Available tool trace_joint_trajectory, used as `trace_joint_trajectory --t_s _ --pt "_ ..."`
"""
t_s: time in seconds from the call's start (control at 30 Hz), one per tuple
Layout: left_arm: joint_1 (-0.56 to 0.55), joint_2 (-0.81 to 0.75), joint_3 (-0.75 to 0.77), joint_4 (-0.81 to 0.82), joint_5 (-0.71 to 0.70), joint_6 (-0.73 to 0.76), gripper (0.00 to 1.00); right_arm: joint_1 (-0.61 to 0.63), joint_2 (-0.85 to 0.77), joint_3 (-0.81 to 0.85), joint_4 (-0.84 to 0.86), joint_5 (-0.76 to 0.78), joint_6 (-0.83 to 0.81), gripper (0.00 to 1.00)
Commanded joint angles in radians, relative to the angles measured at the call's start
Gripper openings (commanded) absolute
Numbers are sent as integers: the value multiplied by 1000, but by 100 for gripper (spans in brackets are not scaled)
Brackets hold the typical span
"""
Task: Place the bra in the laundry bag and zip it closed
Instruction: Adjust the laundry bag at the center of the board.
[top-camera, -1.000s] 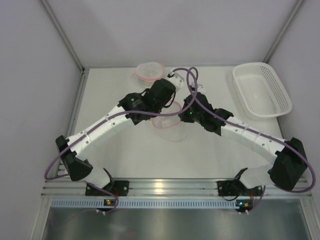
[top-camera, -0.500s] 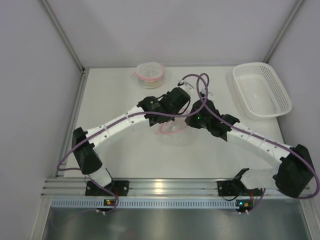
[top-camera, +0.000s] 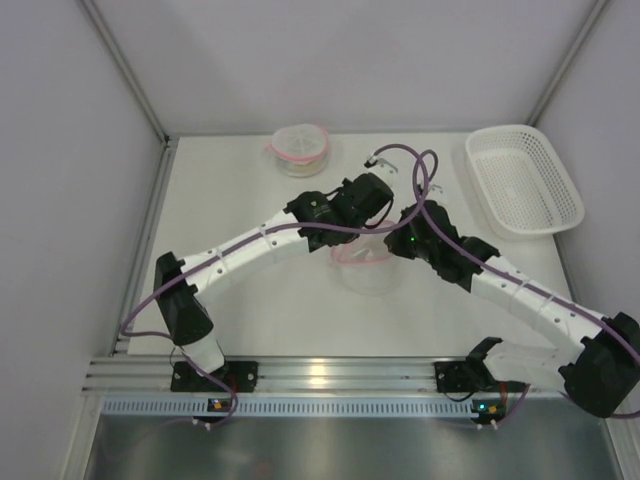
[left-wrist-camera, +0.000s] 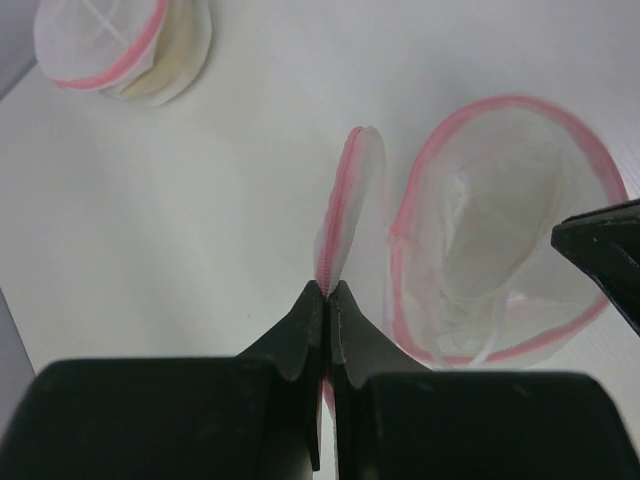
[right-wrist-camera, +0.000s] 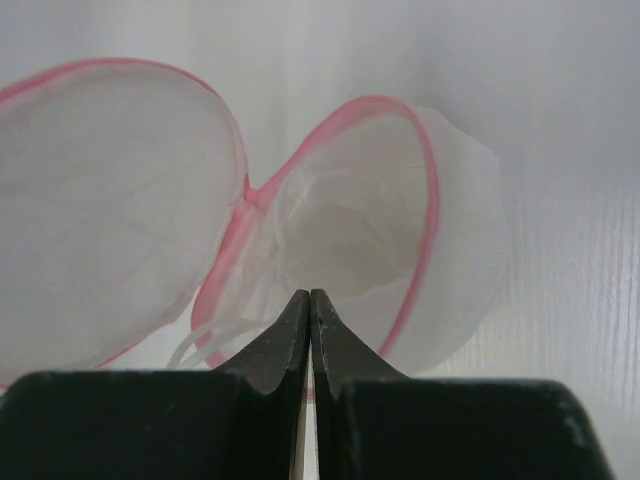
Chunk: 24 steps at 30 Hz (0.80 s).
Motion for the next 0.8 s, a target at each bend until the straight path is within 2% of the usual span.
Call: trace_joint_trajectory --t_s 0.0,0.2,0.3,0.4,0.5,0.53,0.77 --pt "-9 -33 79 24 -128 39 0 -13 2 30 29 -9 -34 0" --pt "-14 -69 135 29 -236 124 0 -12 -38 93 -24 22 -60 0" --pt "-13 -82 121 30 -222 129 0 -17 -41 87 -106 73 -63 19" --pt "-14 -87 101 29 -172 107 0 -50 -54 50 -132 53 -54 22" --pt "-20 -87 96 32 -168 98 0 -61 -61 30 -127 39 -43 30" --pt "-25 -87 96 36 -173 99 0 -63 -58 30 -129 37 -42 36" --pt "-26 -81 105 50 -185 136 0 -63 -14 47 -156 59 -62 36"
